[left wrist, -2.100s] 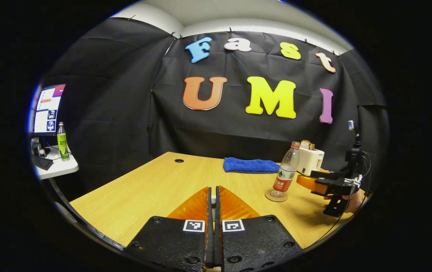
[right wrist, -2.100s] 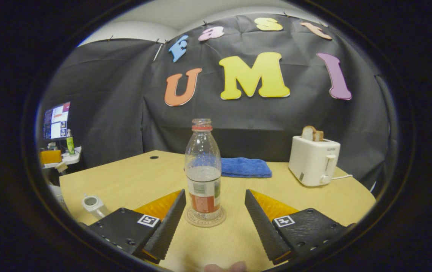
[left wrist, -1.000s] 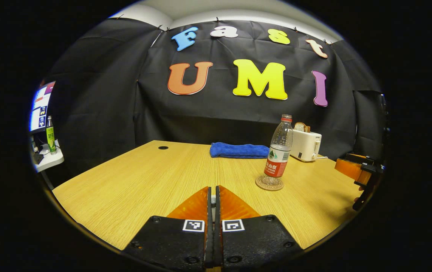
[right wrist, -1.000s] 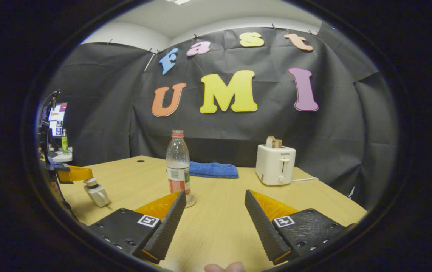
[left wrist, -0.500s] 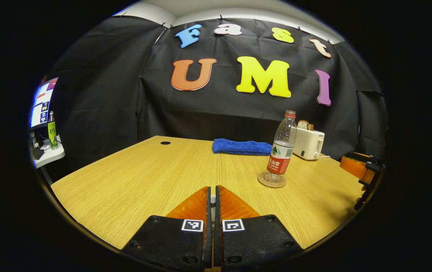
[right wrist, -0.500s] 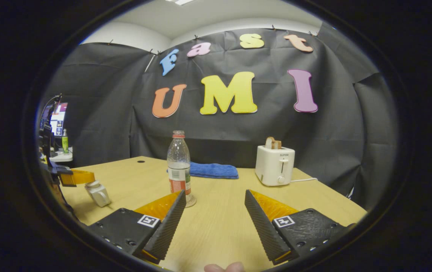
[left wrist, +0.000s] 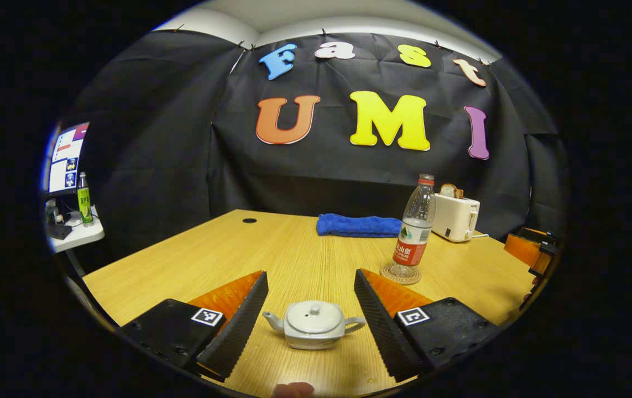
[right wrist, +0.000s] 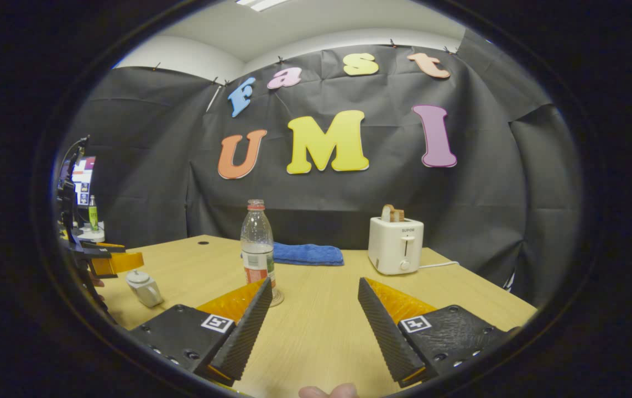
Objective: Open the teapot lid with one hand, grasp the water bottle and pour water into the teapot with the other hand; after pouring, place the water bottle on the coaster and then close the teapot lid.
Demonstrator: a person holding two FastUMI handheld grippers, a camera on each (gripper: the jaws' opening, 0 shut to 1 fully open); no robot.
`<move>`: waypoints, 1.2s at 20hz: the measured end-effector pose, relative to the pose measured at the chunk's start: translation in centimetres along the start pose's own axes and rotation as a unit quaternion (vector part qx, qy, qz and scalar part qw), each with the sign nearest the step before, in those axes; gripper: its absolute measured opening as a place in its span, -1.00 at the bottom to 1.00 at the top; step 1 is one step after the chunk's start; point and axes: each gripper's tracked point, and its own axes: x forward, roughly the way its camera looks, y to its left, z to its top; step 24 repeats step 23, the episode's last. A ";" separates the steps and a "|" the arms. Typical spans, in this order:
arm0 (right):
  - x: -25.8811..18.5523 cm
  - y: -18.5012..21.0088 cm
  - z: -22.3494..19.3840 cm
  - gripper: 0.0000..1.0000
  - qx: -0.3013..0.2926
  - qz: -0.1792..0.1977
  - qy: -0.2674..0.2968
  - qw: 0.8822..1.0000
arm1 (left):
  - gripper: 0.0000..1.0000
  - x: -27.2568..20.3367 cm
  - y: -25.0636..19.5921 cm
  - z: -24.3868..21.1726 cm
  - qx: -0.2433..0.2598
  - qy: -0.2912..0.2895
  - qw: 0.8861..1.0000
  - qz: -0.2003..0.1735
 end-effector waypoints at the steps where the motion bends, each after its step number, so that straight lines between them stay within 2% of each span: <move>1: 0.0 -0.1 0.1 0.89 0.003 -0.005 -0.002 1.000 | 0.96 -0.2 -0.2 1.4 0.009 -0.016 1.000 0.006; 3: -0.5 -0.2 0.8 0.87 0.007 -0.014 -0.008 1.000 | 0.96 -1.0 -1.1 4.4 0.018 -0.047 0.999 0.016; 6: -1.9 -0.8 3.1 0.86 0.006 -0.030 -0.034 0.999 | 0.95 -2.4 -5.1 8.1 0.015 -0.080 0.997 -0.003; 9: -4.1 -2.1 5.3 0.87 -0.008 -0.054 -0.054 0.997 | 0.95 -3.7 -8.1 9.6 0.017 -0.092 0.995 -0.013; 13: -6.9 -3.3 6.9 0.84 -0.019 -0.071 -0.070 0.995 | 0.95 -5.2 -11.2 9.0 0.046 -0.099 0.994 -0.029; 16: -8.1 -3.9 6.7 0.86 -0.014 -0.080 -0.064 0.995 | 0.96 -6.0 -13.1 8.2 0.046 -0.095 0.993 -0.047; 20: -8.4 -3.4 6.4 0.87 -0.020 -0.080 -0.061 0.995 | 0.98 -6.7 -13.6 7.9 0.035 -0.095 0.993 -0.058; 24: -8.3 -2.9 6.5 0.87 -0.021 -0.079 -0.062 0.995 | 0.98 -6.6 -12.9 7.9 0.033 -0.098 0.993 -0.051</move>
